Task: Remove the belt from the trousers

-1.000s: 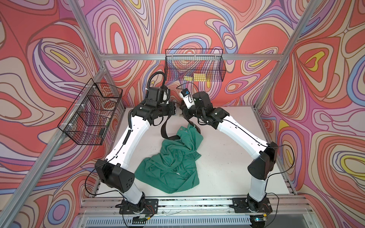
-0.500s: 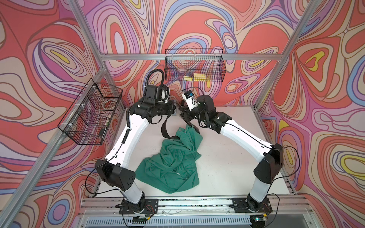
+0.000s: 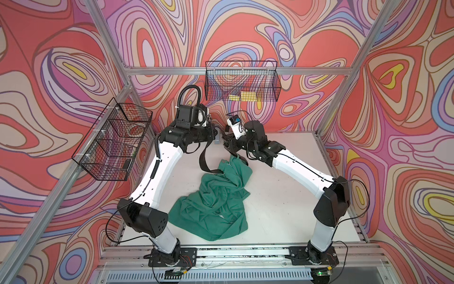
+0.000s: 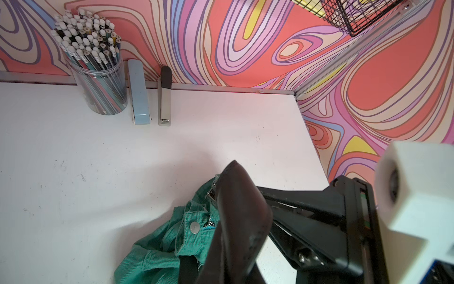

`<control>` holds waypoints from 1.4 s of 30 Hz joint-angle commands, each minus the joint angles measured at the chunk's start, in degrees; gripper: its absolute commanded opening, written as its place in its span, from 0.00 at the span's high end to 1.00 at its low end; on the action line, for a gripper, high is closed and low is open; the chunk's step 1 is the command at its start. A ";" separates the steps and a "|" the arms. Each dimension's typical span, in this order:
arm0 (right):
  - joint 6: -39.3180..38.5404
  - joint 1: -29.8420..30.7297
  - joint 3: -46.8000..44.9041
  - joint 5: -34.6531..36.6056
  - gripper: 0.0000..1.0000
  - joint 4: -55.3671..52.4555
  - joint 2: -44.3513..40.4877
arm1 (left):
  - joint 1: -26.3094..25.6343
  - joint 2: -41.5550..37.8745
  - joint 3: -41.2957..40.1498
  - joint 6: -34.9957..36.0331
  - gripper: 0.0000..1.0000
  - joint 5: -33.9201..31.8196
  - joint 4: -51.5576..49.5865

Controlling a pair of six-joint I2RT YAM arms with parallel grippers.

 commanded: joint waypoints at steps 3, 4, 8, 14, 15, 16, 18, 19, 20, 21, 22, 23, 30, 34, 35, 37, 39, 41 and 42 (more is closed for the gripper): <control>1.17 -2.44 -4.99 5.85 0.90 -14.22 5.41 | 1.10 -8.41 4.09 -2.64 1.00 2.32 16.87; 1.29 -2.53 -5.26 5.86 0.89 -14.26 5.64 | 1.35 -9.27 3.04 -3.25 1.00 2.16 18.79; 1.44 -2.77 -6.16 6.30 0.80 -14.35 6.49 | 2.04 -11.10 0.63 -5.44 1.00 3.02 23.33; 2.13 -3.24 -7.68 6.20 0.77 -14.04 7.23 | 2.73 -13.15 -3.16 -7.74 1.00 3.25 27.24; 2.21 -3.47 -8.08 6.17 0.79 -13.84 7.15 | 2.84 -13.63 -3.94 -8.10 1.00 3.30 28.07; 2.45 -3.65 -8.51 6.15 0.83 -13.57 7.10 | 3.04 -14.08 -4.80 -8.65 1.00 3.49 28.45; 2.87 -4.02 -9.12 5.58 0.90 -13.08 6.78 | 3.56 -14.50 -5.66 -9.88 1.00 4.36 31.00; 3.15 -4.29 -9.46 5.27 0.95 -12.73 6.50 | 3.78 -14.37 -5.70 -10.32 1.00 4.90 30.91; 3.18 -4.40 -9.68 4.94 0.97 -12.32 6.11 | 3.91 -14.25 -5.70 -10.38 1.00 5.25 30.71; 3.12 -4.45 -9.90 4.47 0.99 -11.90 5.59 | 3.93 -14.07 -5.79 -10.48 1.00 5.42 30.42; 3.02 -4.47 -9.99 3.90 1.00 -11.51 5.14 | 4.01 -13.90 -5.89 -10.44 1.00 5.54 29.87; 2.93 -4.43 -10.07 3.32 1.00 -11.22 4.58 | 4.01 -13.68 -5.92 -10.63 1.00 5.43 29.37; 0.38 -4.49 -9.48 1.55 1.00 -11.98 -0.86 | 4.04 -10.93 -6.27 -4.64 1.00 3.63 19.14; -3.21 -4.47 -3.18 3.41 1.00 -20.31 -1.64 | 3.85 -10.95 -12.32 2.64 0.60 6.59 20.60; -4.56 -4.47 -0.97 3.64 1.00 -22.91 -1.43 | 3.72 -11.44 -14.29 4.04 0.56 6.60 22.14; -6.48 -4.47 3.01 4.61 1.00 -27.21 -0.61 | 2.79 -12.23 -17.09 7.48 0.47 5.85 24.54; -8.39 -4.47 7.51 4.78 1.00 -32.01 0.93 | 1.18 -12.44 -18.09 13.21 0.40 4.68 25.76; -9.63 -4.47 11.24 4.73 1.00 -35.65 2.34 | -0.53 -11.98 -17.66 19.09 0.36 4.39 25.48; -10.25 -4.45 12.78 4.73 1.00 -37.01 2.89 | -1.38 -11.59 -17.10 22.12 0.34 4.30 24.98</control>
